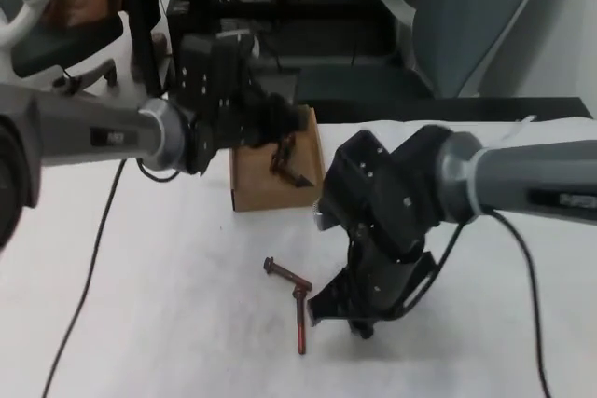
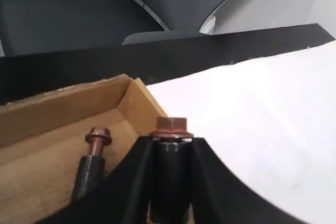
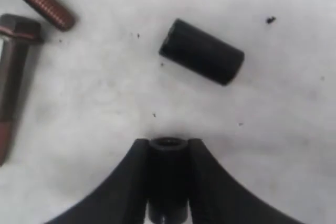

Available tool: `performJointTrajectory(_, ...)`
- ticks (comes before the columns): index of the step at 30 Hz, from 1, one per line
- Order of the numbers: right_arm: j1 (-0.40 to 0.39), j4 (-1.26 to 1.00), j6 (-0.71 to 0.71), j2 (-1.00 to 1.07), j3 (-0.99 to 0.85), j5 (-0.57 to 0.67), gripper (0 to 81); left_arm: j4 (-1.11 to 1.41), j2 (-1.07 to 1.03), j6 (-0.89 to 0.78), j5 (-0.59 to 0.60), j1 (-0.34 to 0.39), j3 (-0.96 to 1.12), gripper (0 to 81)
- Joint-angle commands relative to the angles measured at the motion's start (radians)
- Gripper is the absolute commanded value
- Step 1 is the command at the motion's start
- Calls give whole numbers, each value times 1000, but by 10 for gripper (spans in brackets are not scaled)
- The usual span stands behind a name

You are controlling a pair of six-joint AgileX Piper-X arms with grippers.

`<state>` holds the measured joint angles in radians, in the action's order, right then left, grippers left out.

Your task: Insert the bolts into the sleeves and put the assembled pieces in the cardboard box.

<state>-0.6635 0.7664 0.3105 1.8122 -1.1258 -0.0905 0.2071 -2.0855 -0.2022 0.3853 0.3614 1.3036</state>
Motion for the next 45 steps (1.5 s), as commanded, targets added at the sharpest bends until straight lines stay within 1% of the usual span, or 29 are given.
performJointTrajectory(1, 3, 12, -30, -95, -5, -2, 6, 8, -3, -19, 42, -2, 15, 466)
performJointTrajectory(2, 3, 22, -35, -117, -5, -2, 6, 8, 1, -47, 55, -2, 15, 595)
performJointTrajectory(3, 3, 35, -47, -146, -5, -2, 6, 8, 8, -89, 65, -2, 15, 700)
performJointTrajectory(6, 3, 85, -67, -221, -5, -59, 6, -47, 47, -185, 98, -11, 15, 700)
performJointTrajectory(9, 3, 129, -88, -293, 5, -91, 6, -157, 132, -175, 143, -19, 15, 700)
performJointTrajectory(11, 3, 139, -91, -334, 20, -92, 6, -303, 202, -142, 173, -23, 15, 700)
performJointTrajectory(12, 3, 139, -91, -358, 30, -92, 6, -398, 230, -112, 155, -19, 15, 700)
performJointTrajectory(13, 3, 139, -91, -373, 37, -92, 6, -503, 261, -102, 93, -10, 15, 690)
performJointTrajectory(14, 3, 142, -91, -389, 42, -92, 6, -603, 287, -88, 22, 2, 15, 662)
performJointTrajectory(16, 3, 149, -91, -409, 44, -92, 6, -770, 316, -92, -106, 30, 15, 657)
performJointTrajectory(18, 3, 150, -94, -424, 44, -92, 6, -874, 327, -134, -164, 67, 15, 657)
performJointTrajectory(20, 3, 150, -94, -433, 44, -92, 6, -917, 327, -191, -211, 108, 12, 657)
performJointTrajectory(24, 3, 167, -94, -451, 44, -51, 6, -918, 327, -272, -350, 177, -31, 652)
performJointTrajectory(26, 3, 173, -100, -471, 44, -29, 6, -922, 327, -317, -412, 198, -64, 627)
performJointTrajectory(29, 3, 177, -125, -513, 44, -24, 6, -927, 327, -400, -405, 200, -115, 596)
performJointTrajectory(33, 3, 178, -153, -562, 44, -24, 6, -922, 327, -491, -398, 200, -176, 596)
performJointTrajectory(36, 3, 178, -162, -588, 44, -24, 6, -858, 327, -533, -398, 200, -210, 596)
performJointTrajectory(42, 3, 179, -189, -607, 44, -11, 6, -723, 306, -646, -378, 200, -217, 596)
performJointTrajectory(45, 3, 179, -192, -609, 44, 30, 6, -708, 289, -699, -369, 200, -217, 582)
